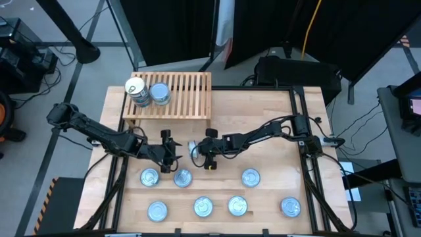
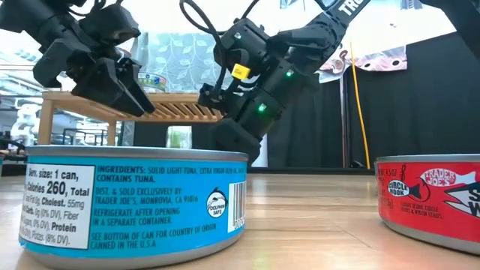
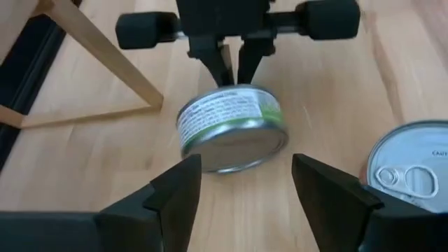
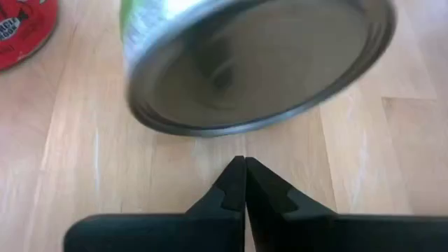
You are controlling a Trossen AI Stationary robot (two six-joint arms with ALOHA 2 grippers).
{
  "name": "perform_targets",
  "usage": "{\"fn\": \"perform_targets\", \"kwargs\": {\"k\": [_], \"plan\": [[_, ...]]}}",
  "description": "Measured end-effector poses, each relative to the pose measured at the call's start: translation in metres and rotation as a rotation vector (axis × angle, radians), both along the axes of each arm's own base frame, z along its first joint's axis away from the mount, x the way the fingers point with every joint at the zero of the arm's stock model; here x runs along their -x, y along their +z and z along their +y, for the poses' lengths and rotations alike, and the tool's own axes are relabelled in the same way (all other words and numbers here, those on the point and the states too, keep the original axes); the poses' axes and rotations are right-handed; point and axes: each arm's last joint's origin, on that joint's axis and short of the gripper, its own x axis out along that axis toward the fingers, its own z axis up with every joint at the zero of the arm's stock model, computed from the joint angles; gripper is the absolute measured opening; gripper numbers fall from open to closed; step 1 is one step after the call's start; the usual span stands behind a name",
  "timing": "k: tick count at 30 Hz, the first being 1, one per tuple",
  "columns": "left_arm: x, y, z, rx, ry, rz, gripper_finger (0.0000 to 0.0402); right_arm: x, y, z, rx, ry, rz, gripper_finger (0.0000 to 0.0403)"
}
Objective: Stack canned seafood by type on shelf
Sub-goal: Stack the green can on top of the other green can
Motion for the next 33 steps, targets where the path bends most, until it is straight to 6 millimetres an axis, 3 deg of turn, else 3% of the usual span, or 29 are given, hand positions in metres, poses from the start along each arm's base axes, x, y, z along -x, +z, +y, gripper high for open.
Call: {"fn": "perform_targets", "kwargs": {"k": [14, 20, 24, 28, 33], "plan": [[0.000, 0.001, 0.002, -0.275, -0.112, 0.033, 0.0233, 0.001, 0.001, 0.000, -0.015, -0.018, 0.010, 0.0000], [0.000, 0.001, 0.001, -0.242, -0.111, 0.031, 0.0233, 0.023, 0.026, 0.001, -0.155, -0.204, 0.135, 0.0000], [0.000, 0.001, -0.002, -0.232, -0.136, 0.027, 0.0233, 0.030, 0.041, 0.023, -0.220, -0.249, 0.116, 0.0006], [-0.001, 0.002, -0.004, -0.215, -0.133, 0.004, 0.0233, 0.030, 0.048, 0.057, -0.293, -0.227, 0.055, 0.0045], [0.000, 0.002, -0.005, -0.201, -0.131, -0.003, 0.0233, 0.032, 0.048, 0.077, -0.273, -0.356, -0.048, 0.0138]]}}
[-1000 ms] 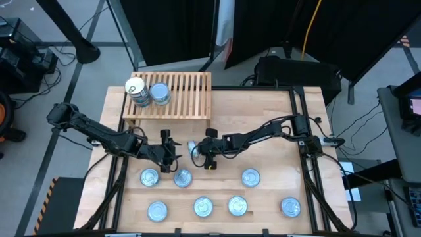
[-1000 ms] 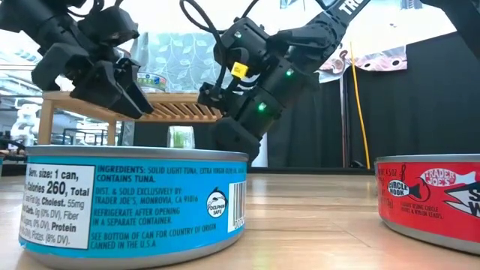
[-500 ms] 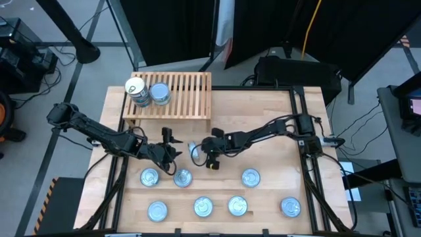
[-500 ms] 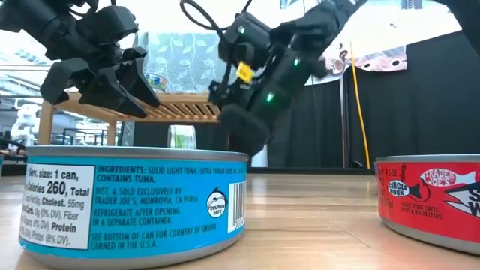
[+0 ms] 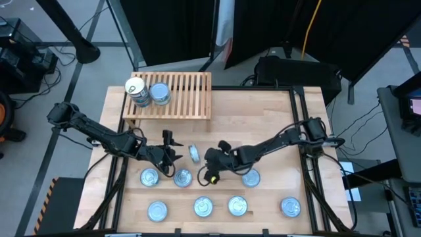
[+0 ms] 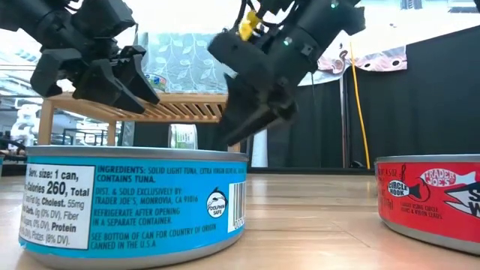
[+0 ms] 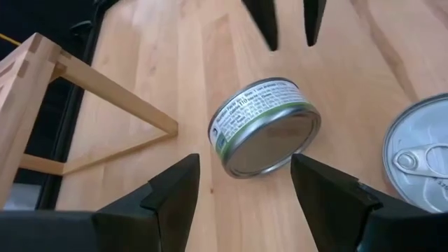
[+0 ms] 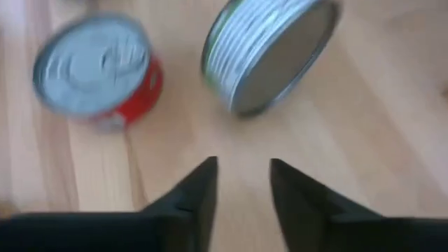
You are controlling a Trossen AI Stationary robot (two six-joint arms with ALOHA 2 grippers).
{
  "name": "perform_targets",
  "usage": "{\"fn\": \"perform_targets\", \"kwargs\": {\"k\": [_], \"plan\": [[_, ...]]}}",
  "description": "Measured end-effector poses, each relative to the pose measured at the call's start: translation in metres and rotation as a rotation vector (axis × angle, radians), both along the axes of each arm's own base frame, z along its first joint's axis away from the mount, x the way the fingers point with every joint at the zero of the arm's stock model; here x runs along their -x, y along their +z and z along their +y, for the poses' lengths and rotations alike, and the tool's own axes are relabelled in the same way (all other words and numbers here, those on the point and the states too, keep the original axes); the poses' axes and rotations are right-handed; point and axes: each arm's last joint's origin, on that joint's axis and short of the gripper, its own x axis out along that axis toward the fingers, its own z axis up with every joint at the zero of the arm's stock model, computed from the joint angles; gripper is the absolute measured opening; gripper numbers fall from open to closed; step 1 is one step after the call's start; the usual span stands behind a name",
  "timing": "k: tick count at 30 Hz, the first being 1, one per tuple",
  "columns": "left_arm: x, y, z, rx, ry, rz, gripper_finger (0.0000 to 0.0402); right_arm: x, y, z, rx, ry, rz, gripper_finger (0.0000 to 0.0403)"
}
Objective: Stack canned seafood by type on shelf
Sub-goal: Stack the green can on top of the other green can
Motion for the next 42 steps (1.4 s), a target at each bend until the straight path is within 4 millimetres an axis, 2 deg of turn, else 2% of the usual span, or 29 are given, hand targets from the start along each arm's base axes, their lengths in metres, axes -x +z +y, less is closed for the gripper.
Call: {"fn": "perform_targets", "kwargs": {"k": [8, 10, 13, 18, 24, 29, 34, 36, 39, 42], "plan": [[0.001, 0.000, -0.003, 0.026, 0.003, -0.004, 0.0233, -0.011, 0.013, 0.017, 0.017, -0.203, -0.292, 0.0313], [0.002, 0.000, -0.005, 0.032, -0.002, -0.005, 0.0233, -0.012, 0.013, 0.017, 0.018, -0.261, -0.332, 0.0342], [0.002, 0.000, -0.006, 0.028, 0.001, -0.009, 0.0233, -0.013, 0.013, 0.012, 0.033, -0.328, -0.354, 0.0366], [0.004, 0.000, -0.008, -0.004, 0.032, -0.018, 0.0233, -0.018, 0.002, 0.002, 0.037, -0.376, -0.362, 0.0372], [0.005, -0.001, -0.007, 0.001, 0.055, -0.008, 0.0233, -0.031, -0.018, 0.001, 0.045, -0.378, -0.402, 0.0372], [0.007, -0.004, -0.007, 0.006, 0.071, 0.015, 0.0233, -0.042, -0.018, 0.000, 0.097, -0.368, -0.405, 0.0373], [0.007, -0.003, -0.006, 0.004, 0.074, 0.013, 0.0233, -0.053, -0.035, -0.005, 0.161, -0.337, -0.347, 0.0373], [0.007, -0.003, -0.007, 0.004, 0.074, 0.012, 0.0233, -0.057, -0.036, -0.006, 0.171, -0.331, -0.349, 0.0372], [0.007, -0.003, -0.006, 0.002, 0.076, 0.013, 0.0233, -0.059, -0.040, -0.008, 0.191, -0.324, -0.332, 0.0357], [0.007, -0.004, -0.006, 0.002, 0.076, 0.014, 0.0233, -0.056, -0.043, -0.009, 0.220, -0.326, -0.295, 0.0322]]}}
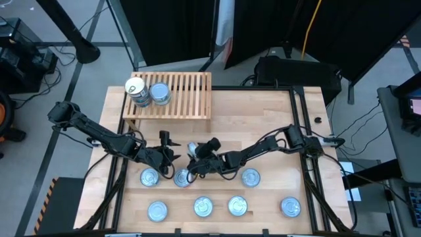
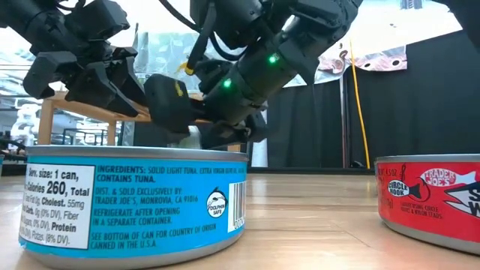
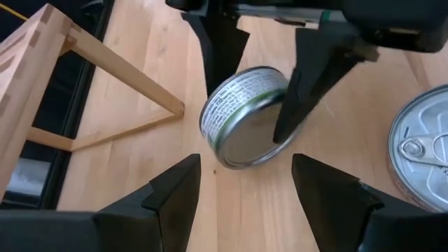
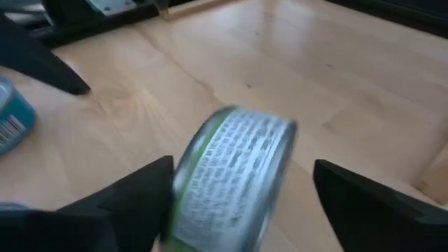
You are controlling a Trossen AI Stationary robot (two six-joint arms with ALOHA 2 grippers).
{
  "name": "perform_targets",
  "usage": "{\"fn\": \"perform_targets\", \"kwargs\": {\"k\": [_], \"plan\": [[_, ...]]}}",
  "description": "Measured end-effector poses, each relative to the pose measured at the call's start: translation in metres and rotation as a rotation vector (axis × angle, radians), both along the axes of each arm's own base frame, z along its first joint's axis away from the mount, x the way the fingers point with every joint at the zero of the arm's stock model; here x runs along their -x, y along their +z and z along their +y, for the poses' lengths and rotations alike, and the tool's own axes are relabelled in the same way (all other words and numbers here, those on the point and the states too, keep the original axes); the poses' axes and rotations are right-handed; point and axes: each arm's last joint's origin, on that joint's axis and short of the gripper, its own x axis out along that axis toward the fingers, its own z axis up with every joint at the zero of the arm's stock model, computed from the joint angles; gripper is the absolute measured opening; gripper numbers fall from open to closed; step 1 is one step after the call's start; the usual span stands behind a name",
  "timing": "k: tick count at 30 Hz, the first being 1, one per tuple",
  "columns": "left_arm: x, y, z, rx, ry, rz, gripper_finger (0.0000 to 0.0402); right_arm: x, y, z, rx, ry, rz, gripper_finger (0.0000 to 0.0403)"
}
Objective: Stack canned seafood by type on shelf
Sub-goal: Stack the green can on top of the other green can
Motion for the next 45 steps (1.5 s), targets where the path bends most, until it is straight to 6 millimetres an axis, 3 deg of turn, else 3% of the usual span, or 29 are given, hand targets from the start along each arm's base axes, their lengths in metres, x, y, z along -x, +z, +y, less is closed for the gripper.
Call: {"fn": "perform_targets", "kwargs": {"k": [9, 15, 20, 27, 32, 38, 45], "plan": [[0.000, 0.000, 0.000, 0.002, 0.001, -0.003, 0.0233, 0.005, -0.006, -0.002, 0.016, -0.002, 0.089, 0.0179], [-0.002, 0.002, -0.001, 0.079, 0.050, -0.050, 0.0233, 0.005, -0.003, 0.000, 0.036, 0.088, 0.142, 0.0115], [-0.006, 0.008, -0.003, 0.140, 0.058, -0.131, 0.0233, 0.009, 0.014, 0.005, 0.034, 0.230, 0.184, 0.0117], [-0.012, 0.015, -0.010, 0.225, -0.062, -0.193, 0.0236, 0.020, 0.050, 0.016, 0.070, 0.386, 0.225, 0.0143], [-0.014, 0.021, -0.014, 0.280, -0.087, -0.246, 0.0281, 0.028, 0.069, 0.019, 0.115, 0.428, 0.244, 0.0123], [-0.015, 0.020, -0.013, 0.259, -0.081, -0.255, 0.0341, 0.030, 0.068, 0.018, 0.140, 0.446, 0.277, 0.0127], [-0.024, 0.008, -0.012, 0.290, 0.002, -0.240, 0.0348, 0.030, 0.072, 0.019, 0.160, 0.463, 0.270, 0.0125]]}}
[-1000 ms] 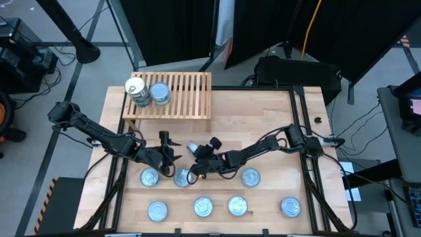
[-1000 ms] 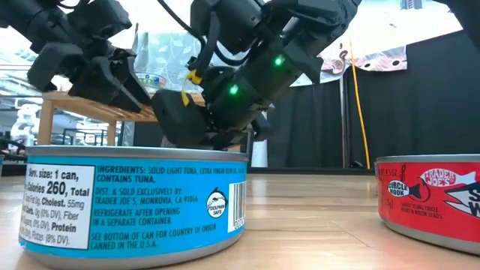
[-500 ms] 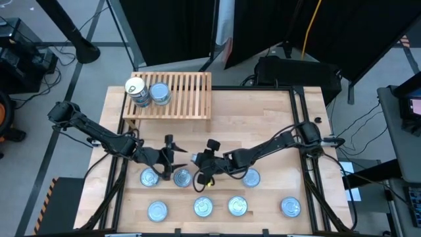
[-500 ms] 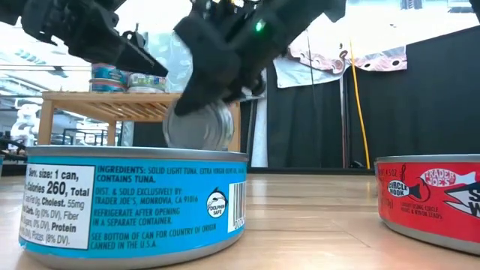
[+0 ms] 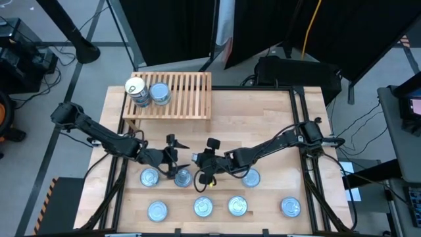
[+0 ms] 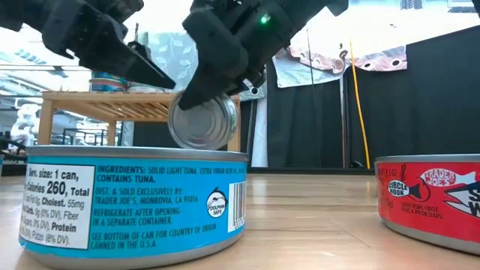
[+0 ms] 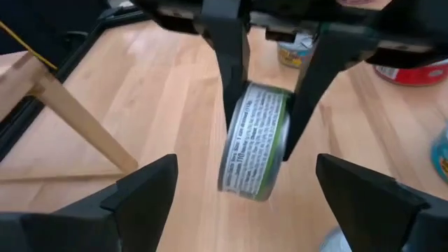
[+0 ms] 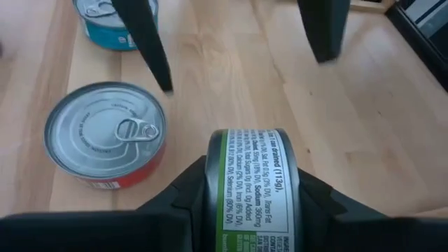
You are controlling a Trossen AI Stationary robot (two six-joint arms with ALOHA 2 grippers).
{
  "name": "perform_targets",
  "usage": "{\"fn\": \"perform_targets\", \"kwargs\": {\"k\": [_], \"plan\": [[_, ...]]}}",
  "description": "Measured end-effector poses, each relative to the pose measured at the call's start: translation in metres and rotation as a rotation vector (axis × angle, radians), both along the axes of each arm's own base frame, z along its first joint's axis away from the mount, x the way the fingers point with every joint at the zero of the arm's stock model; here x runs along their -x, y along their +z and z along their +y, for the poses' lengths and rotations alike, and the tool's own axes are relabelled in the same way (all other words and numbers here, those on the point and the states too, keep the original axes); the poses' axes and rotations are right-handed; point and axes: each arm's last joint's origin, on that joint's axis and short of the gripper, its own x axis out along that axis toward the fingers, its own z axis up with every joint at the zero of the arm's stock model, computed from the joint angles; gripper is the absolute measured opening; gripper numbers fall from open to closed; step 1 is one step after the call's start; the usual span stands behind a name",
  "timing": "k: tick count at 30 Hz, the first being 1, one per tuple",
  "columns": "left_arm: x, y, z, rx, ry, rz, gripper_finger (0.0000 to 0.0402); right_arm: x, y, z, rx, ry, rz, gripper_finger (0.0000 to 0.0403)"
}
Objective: Stack canned seafood by type on shelf
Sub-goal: Stack the green can on top of the other green can
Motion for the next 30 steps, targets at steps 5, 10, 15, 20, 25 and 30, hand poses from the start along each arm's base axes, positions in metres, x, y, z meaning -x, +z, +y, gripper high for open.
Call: {"fn": "perform_targets", "kwargs": {"k": [5, 10, 15, 20, 25, 30], "plan": [[-0.012, -0.007, -0.004, 0.019, -0.008, -0.038, 0.0348, 0.002, 0.013, 0.004, -0.010, 0.038, -0.039, 0.0125], [-0.018, -0.019, -0.007, -0.016, -0.043, -0.005, 0.0348, 0.003, 0.020, 0.010, -0.006, 0.068, -0.068, 0.0125], [-0.021, -0.020, -0.008, -0.033, -0.055, -0.021, 0.0329, 0.004, 0.028, 0.011, -0.021, 0.093, -0.097, 0.0125], [-0.022, -0.016, -0.010, -0.068, -0.083, -0.060, 0.0269, 0.004, 0.029, 0.011, -0.013, 0.096, -0.097, 0.0125], [-0.022, -0.016, -0.010, -0.078, -0.090, -0.062, 0.0196, 0.004, 0.029, 0.011, -0.007, 0.100, -0.094, 0.0125], [-0.022, -0.017, -0.011, -0.076, -0.103, -0.056, 0.0143, 0.005, 0.030, 0.011, 0.000, 0.116, -0.092, 0.0125]]}}
